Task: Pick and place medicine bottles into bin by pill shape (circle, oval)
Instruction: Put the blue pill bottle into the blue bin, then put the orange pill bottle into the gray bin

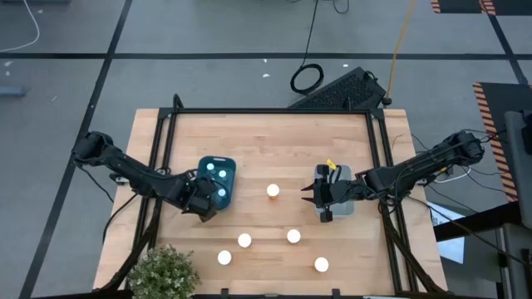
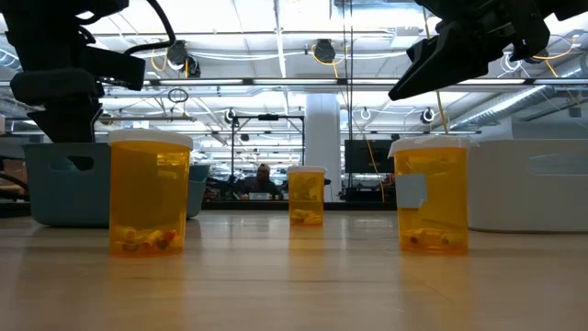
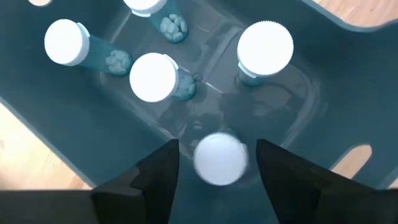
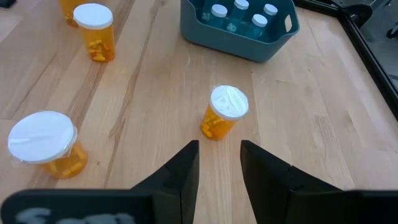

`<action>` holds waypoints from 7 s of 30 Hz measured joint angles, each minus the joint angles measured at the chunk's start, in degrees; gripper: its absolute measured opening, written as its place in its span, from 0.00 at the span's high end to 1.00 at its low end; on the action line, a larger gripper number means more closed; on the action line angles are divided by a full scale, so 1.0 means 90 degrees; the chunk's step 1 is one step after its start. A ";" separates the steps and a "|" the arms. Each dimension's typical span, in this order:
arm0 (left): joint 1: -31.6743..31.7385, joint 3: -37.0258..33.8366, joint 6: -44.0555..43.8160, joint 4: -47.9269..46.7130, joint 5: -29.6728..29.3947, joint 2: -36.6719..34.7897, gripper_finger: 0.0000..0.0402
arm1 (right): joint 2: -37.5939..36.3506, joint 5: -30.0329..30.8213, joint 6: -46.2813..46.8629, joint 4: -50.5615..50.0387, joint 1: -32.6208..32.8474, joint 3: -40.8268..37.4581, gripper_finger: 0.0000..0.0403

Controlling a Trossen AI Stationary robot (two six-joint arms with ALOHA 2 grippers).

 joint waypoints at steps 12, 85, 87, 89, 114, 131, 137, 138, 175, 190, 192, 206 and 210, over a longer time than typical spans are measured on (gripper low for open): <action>0.0007 0.0713 0.0837 -0.0291 -0.0026 -0.0637 0.52 | 0.0000 -0.0002 0.0121 0.0000 0.0000 0.0000 0.73; 0.2953 -0.0493 0.6646 0.3717 0.1141 -0.2831 0.63 | 0.2953 -0.1639 0.0953 -0.0831 -0.1592 0.2866 0.13; 0.2953 -0.0493 0.6629 0.3717 0.1143 -0.2832 0.63 | 0.2953 -0.1694 0.0980 -0.0853 -0.1597 0.2866 0.13; 0.2953 -0.0493 0.6629 0.3714 0.1143 -0.2833 0.63 | 0.2953 -0.1741 0.0985 -0.0846 -0.1596 0.2837 0.13; 0.2951 -0.0488 0.6362 0.3758 0.1141 -0.2831 0.63 | 0.3006 -0.1823 0.0883 -0.0429 -0.1593 0.2625 0.12; 0.2951 -0.0486 0.6343 0.3760 0.1136 -0.2831 0.63 | 0.3684 -0.2799 0.0923 -0.0336 -0.2013 0.2620 0.16; 0.2951 -0.0486 0.6429 0.3760 0.1133 -0.2831 0.63 | 0.3687 -0.2798 0.0879 -0.0254 -0.2013 0.2620 0.20; 0.2951 -0.0486 0.6426 0.3760 0.1132 -0.2831 0.63 | 0.3687 -0.2796 0.0878 -0.0257 -0.2013 0.2620 0.21; 0.2951 -0.0486 0.6512 0.3760 0.1131 -0.2831 0.63 | 0.3973 -0.2777 0.0514 -0.0042 -0.2012 0.2620 0.48; 0.2951 -0.0486 0.6507 0.3765 0.1131 -0.2833 0.63 | 0.3565 -0.2798 0.0500 -0.0245 -0.2011 0.2620 0.47; 0.2950 -0.0486 0.6504 0.3762 0.1131 -0.2832 0.63 | 0.3454 -0.2797 0.0498 -0.0378 -0.2011 0.2620 0.48; 0.2948 -0.0486 0.6493 0.3766 0.1131 -0.2832 0.63 | 0.2249 -0.2349 0.0558 -0.2294 -0.2054 0.2620 0.47; 0.2951 -0.0486 0.6493 0.3770 0.1131 -0.2831 0.63 | 0.1810 -0.2250 0.0770 -0.2941 -0.2064 0.2620 0.47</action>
